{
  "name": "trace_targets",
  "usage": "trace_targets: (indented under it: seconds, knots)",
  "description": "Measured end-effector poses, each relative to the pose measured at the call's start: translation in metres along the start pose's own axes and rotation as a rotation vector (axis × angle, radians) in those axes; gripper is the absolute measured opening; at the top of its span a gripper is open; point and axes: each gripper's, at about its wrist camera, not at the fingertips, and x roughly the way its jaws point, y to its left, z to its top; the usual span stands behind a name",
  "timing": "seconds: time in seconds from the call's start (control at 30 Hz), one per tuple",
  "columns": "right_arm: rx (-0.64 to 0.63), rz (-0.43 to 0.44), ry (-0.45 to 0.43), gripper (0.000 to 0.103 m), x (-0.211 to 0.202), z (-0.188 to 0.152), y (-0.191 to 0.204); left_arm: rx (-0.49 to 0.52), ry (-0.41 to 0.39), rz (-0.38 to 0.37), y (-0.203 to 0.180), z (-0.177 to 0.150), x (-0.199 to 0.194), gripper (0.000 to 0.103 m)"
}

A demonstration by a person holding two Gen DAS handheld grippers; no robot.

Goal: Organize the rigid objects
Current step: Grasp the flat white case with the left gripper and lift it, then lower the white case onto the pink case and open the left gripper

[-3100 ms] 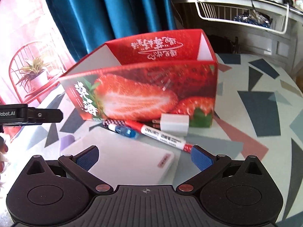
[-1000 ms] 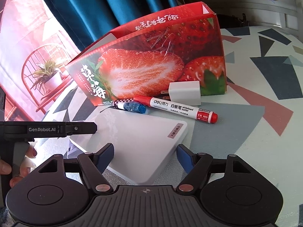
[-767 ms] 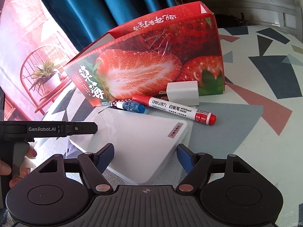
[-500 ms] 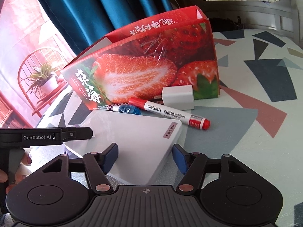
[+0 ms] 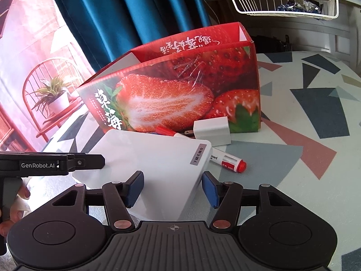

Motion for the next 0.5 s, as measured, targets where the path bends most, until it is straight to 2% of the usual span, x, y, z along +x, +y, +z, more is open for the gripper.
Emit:
trace_targets:
  seconds: [0.17,0.5]
  knots:
    - [-0.017,-0.008,-0.014,0.053,-0.003,0.001,0.002,-0.029,-0.009,-0.018,0.002,0.000,-0.007,0.052]
    - [-0.189,-0.009,-0.143,0.053,-0.030,0.029,0.026,-0.046,-0.133,-0.022,-0.003,0.025,-0.045,0.052]
